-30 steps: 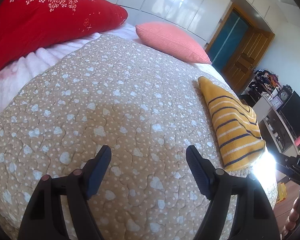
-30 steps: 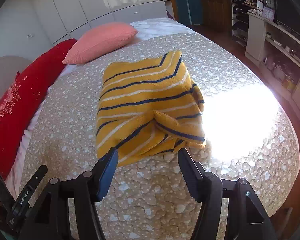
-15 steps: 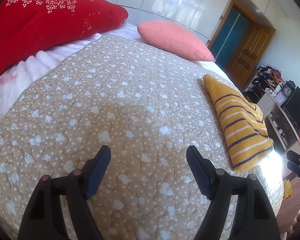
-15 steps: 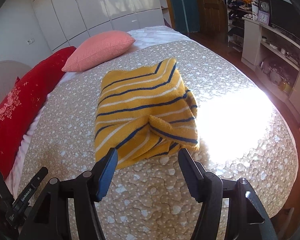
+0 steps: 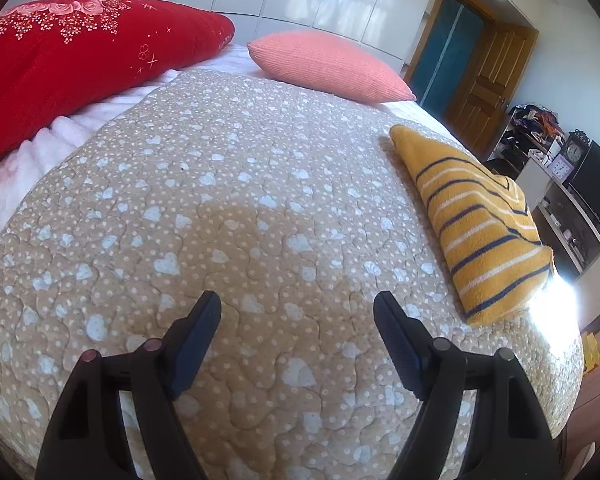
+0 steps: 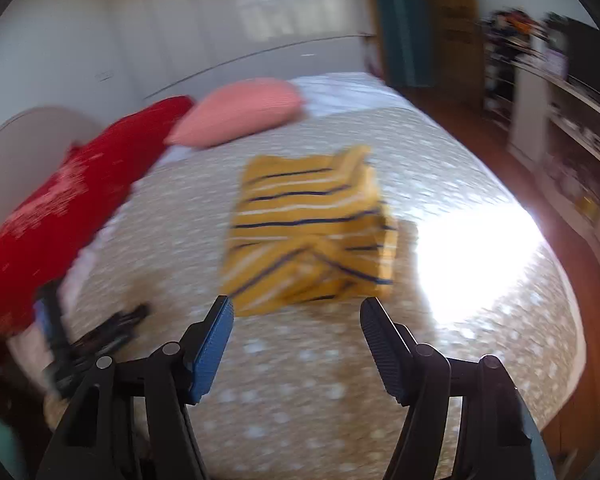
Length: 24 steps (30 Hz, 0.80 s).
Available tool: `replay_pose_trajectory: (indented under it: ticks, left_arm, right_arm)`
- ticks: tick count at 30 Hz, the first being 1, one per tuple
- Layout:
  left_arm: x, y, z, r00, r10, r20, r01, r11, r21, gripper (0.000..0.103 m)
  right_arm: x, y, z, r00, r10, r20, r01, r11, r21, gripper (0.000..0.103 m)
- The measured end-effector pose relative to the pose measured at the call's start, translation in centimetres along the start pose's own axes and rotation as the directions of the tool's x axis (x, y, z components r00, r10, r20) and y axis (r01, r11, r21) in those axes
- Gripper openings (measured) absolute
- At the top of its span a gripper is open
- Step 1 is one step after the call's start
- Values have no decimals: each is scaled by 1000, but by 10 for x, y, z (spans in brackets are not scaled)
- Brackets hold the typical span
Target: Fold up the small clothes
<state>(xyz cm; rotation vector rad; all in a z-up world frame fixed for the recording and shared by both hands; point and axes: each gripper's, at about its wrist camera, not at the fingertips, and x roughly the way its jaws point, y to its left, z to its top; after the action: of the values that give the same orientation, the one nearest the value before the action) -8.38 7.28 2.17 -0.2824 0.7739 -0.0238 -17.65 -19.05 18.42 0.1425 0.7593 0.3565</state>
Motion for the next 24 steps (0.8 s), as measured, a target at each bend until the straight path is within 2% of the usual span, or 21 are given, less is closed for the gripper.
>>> replay_pose_trajectory:
  ticks: [1, 2, 3, 4, 5, 6, 7, 8, 9, 11, 12, 13, 15, 16, 17, 18, 21, 22, 23, 24]
  left_arm:
    - [1, -2, 0, 1000, -2, 0, 2, 1000, 5, 78]
    - [2, -4, -1, 1000, -4, -1, 4, 1000, 12, 78]
    - [2, -6, -1, 1000, -5, -2, 5, 1000, 19, 78]
    - [3, -9, -2, 1000, -5, -6, 5, 1000, 29, 78]
    - [4, -12, -3, 1000, -6, -10, 6, 999, 38, 78]
    - [5, -14, -4, 1000, -7, -14, 8, 999, 44, 78]
    - [6, -16, -5, 1000, -9, -19, 10, 999, 51, 78]
    - [7, -17, -6, 1000, -10, -23, 11, 998, 54, 78]
    - [8, -17, -7, 1000, -9, -26, 10, 998, 56, 78]
    - [9, -16, -8, 1000, -7, -30, 8, 998, 54, 78]
    - [9, -15, -8, 999, -13, -33, 15, 999, 47, 78]
    - [9, -14, -8, 999, -20, -36, 21, 999, 39, 78]
    - [9, -9, -6, 998, -44, -44, 45, 999, 12, 78]
    - [10, -6, -5, 997, -54, -46, 54, 999, -1, 78]
    - [10, -5, -4, 997, -60, -47, 60, 998, -10, 78]
    - [10, -4, -4, 997, -65, -48, 65, 998, -16, 78]
    - [10, -3, -4, 997, -63, -48, 62, 998, -18, 78]
    - [10, -4, -4, 997, -60, -48, 59, 998, -16, 78]
    - [10, -5, -4, 997, -56, -47, 55, 998, -12, 78]
    - [11, -6, -5, 998, -50, -46, 49, 999, -6, 78]
  right_arm:
    - [-8, 37, 4, 992, 124, -16, -125, 990, -72, 71]
    - [-14, 78, 6, 965, 256, -61, -263, 954, -144, 74]
    - [-19, 117, 5, 921, 371, -121, -388, 899, -202, 76]
    - [-23, 158, 0, 855, 479, -198, -517, 820, -246, 78]
    - [-24, 195, -9, 773, 565, -287, -631, 727, -270, 80]
    - [-24, 233, -23, 664, 631, -401, -744, 611, -271, 80]
    - [-24, 267, -41, 546, 661, -515, -833, 497, -245, 80]
    - [-22, 301, -63, 411, 657, -632, -904, 380, -193, 80]
    - [-21, 326, -83, 300, 628, -718, -946, 293, -139, 80]
    - [-19, 363, -122, 120, 535, -836, -986, 163, -36, 80]
    - [-18, 374, -135, 50, 496, -867, -993, 121, 12, 80]
    - [-15, 383, -145, -7, 468, -884, -993, 100, 61, 80]
    - [-5, 394, -154, -116, 453, -884, -981, 90, 174, 80]
    - [0, 399, -156, -161, 451, -878, -970, 90, 224, 80]
    - [3, 404, -158, -187, 446, -875, -963, 91, 252, 80]
    - [1, 408, -163, -196, 433, -880, -963, 87, 257, 80]
    - [-14, 427, -182, -204, 361, -910, -972, 37, 232, 82]
    - [-18, 434, -186, -198, 337, -920, -976, 21, 217, 82]
    - [-22, 441, -191, -153, 310, -938, -986, 11, 165, 82]
    - [-26, 451, -195, -62, 286, -956, -997, 18, 70, 82]
